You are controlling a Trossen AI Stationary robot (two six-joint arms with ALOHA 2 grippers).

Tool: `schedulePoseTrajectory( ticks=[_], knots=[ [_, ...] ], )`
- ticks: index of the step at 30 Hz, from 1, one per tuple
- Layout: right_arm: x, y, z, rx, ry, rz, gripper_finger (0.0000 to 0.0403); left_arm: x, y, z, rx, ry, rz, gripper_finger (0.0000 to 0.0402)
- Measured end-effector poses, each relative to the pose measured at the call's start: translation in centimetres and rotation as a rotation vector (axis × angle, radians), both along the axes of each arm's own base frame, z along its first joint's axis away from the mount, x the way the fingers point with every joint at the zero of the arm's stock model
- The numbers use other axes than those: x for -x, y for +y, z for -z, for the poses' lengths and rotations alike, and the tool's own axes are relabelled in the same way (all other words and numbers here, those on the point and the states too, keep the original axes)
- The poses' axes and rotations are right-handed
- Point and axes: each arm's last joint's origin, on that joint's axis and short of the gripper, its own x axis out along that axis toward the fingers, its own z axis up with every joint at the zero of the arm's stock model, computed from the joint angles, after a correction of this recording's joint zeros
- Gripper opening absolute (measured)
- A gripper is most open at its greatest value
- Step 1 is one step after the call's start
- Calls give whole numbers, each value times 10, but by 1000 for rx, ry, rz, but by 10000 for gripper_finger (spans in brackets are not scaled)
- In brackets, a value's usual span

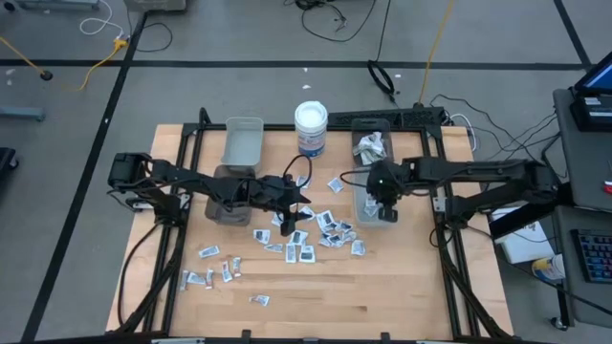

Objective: Pick & Place First Aid Supplies
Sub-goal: Put the blue alcohol pad into the right gray bin

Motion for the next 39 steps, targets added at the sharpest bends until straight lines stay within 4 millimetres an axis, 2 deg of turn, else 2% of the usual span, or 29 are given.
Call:
schedulePoseTrajectory(
  ticks=[4, 8, 11, 18, 22, 26, 31, 36, 39],
  knots=[
    [2, 0, 15, 3, 1, 9, 1, 0, 0, 0, 0, -1, 0, 230],
    [1, -1, 17, 38, -15, 40, 23, 0, 0, 0, 0, -1, 0, 230],
    [1, -1, 17, 29, -15, 54, 60, 0, 0, 0, -1, -1, 0, 230],
    [1, 0, 16, -14, -15, 40, 178, 0, 0, 0, -2, 1, 1, 230],
    [1, 0, 10, -14, -2, 35, 216, 1, 0, 0, 8, 8, 18, 230],
    [-6, -5, -3, -10, 18, 28, 225, 3, 6, 0, 45, 27, 51, 230],
    [-25, -19, -22, -7, 74, 7, 226, 8, 18, -1, 79, 16, 68, 230],
    [-56, -37, -43, 2, 79, -45, 226, 22, 27, -6, 63, -3, 52, 230],
    [-73, -52, -55, 1, 68, -76, 226, 38, 28, -7, 53, 7, 35, 230]
  ],
)
